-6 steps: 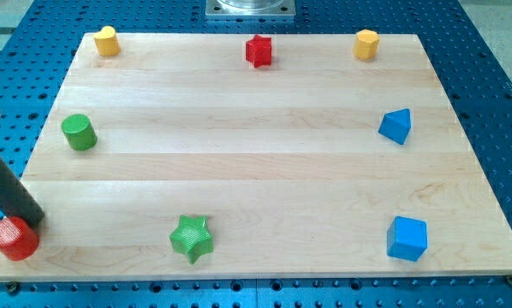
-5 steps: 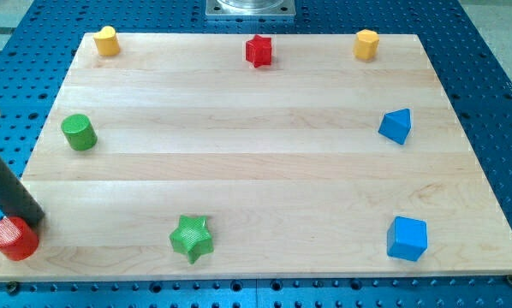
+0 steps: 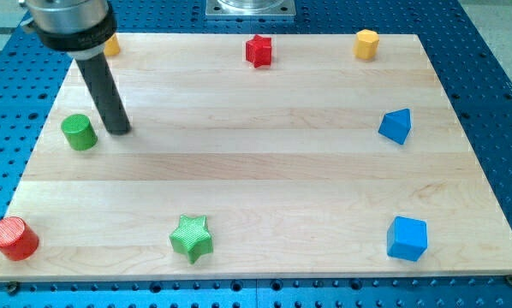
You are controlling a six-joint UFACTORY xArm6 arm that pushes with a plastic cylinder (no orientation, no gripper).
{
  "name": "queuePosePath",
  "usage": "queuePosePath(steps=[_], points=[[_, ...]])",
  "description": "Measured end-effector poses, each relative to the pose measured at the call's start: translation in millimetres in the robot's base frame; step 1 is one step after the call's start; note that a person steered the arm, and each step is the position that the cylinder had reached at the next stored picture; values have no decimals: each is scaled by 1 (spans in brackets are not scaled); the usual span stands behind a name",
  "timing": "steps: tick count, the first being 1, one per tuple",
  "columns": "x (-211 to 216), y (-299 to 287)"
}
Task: Move your arm to the bottom of the red star
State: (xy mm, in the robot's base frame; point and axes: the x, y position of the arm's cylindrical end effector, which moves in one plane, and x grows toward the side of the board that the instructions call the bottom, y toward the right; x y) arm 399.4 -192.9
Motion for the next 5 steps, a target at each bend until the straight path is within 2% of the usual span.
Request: queuePosePath(steps=[1, 4, 5], points=[[-6, 33], [-18, 270], [-23, 269]])
